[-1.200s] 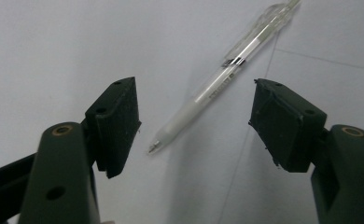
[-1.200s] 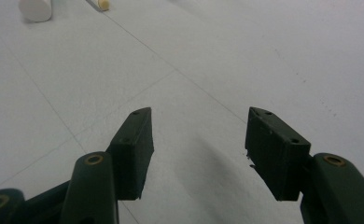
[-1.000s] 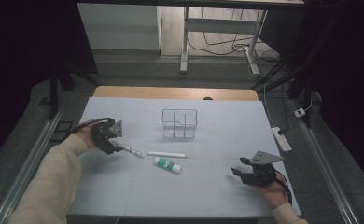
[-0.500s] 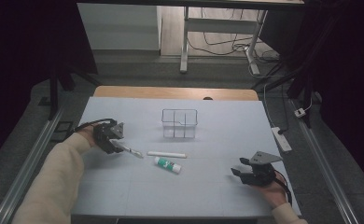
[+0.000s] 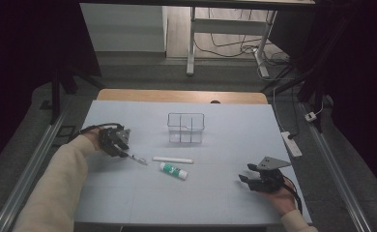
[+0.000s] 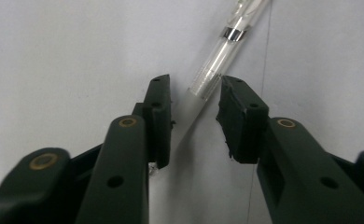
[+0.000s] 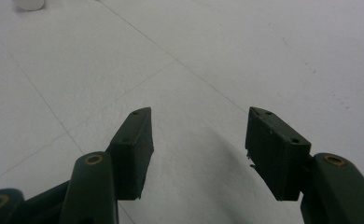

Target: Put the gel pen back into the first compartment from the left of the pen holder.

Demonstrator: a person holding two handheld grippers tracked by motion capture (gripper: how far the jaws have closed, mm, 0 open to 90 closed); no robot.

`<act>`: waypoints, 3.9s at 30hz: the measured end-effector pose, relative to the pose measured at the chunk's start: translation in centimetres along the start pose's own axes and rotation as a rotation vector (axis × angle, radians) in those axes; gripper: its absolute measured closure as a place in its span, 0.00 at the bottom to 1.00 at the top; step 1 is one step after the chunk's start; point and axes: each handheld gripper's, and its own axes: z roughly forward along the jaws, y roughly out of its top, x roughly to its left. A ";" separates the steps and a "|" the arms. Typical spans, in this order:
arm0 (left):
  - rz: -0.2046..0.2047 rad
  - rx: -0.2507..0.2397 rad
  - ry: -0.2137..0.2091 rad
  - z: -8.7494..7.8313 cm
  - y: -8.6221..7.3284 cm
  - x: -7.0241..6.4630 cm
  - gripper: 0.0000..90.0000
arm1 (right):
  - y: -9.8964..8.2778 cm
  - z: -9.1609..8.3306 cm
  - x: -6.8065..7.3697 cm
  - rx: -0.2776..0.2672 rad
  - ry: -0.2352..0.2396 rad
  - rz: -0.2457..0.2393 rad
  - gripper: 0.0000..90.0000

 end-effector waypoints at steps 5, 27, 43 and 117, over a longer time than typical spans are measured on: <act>0.051 0.004 0.005 0.0 0.0 -0.1 0.78 | 0.0 0.0 0.0 0.001 -0.001 0.002 0.46; 0.103 0.005 0.030 -0.9 -1.0 -1.2 0.89 | -0.1 -0.1 -0.1 -0.009 -0.003 0.007 0.46; -0.016 -0.132 0.078 -3.5 -0.2 -2.9 0.89 | 0.0 -0.3 -0.1 -0.025 0.001 0.011 0.46; -0.260 -0.355 0.160 -3.1 9.8 -8.9 0.88 | 0.5 -0.3 0.1 -0.064 -0.003 0.017 0.46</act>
